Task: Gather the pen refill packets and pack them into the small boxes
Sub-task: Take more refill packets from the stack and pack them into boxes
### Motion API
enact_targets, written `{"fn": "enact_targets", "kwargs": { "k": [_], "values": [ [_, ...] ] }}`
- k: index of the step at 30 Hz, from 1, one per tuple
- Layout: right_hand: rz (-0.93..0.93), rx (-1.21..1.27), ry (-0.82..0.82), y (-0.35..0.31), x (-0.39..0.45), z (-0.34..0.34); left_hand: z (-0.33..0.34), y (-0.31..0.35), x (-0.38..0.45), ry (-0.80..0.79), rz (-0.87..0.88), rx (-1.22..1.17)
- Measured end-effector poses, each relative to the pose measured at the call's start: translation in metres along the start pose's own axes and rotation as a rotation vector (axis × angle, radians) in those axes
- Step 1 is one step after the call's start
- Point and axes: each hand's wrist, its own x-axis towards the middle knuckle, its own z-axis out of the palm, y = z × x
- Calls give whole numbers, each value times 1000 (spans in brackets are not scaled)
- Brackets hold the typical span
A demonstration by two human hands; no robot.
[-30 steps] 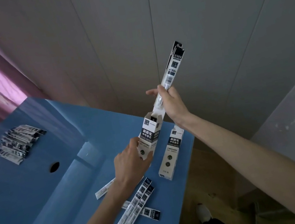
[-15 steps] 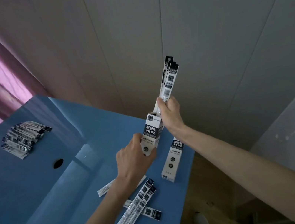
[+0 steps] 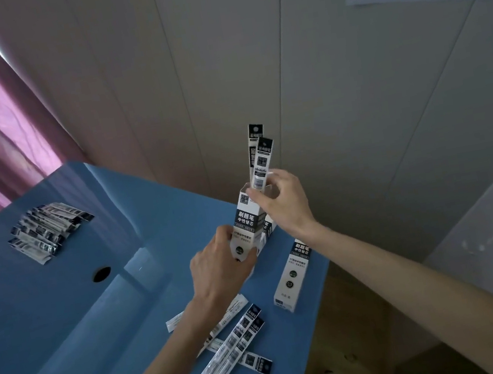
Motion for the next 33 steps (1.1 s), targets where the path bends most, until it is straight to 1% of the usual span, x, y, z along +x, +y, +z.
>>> {"fn": "enact_targets", "kwargs": {
  "k": [4,6,9,12,15,17,20,21,24,29,33],
  "values": [
    [-116,-61,-31,-5,4,-7,-5,-2,2,27,4,-15],
    [-113,-44,-56,-8,7,-8,-6,-2,1,36,7,-23],
    [-127,-33,-41,-13,6,-12,-8,-3,0,48,8,-32],
    [-167,-102,-33,-16,2,-14,-8,-5,-1,61,16,-32],
    [-154,-160,-69,-16,4,-17,-7,-5,-3,73,31,-34],
    [-141,-143,-74,-16,6,-19,-5,-4,-4,76,38,-37],
    [-157,-48,-14,-15,7,-27,-3,-5,-3,71,42,-37],
    [-155,-37,-18,-13,7,-30,-2,-5,-2,64,49,-26],
    [-78,-23,-89,2,8,-40,5,-3,0,5,79,27],
    [148,76,-158,55,10,-44,31,10,8,-150,135,112],
    [279,6,-176,97,-12,-33,57,19,15,-246,219,219]
  ]
}}
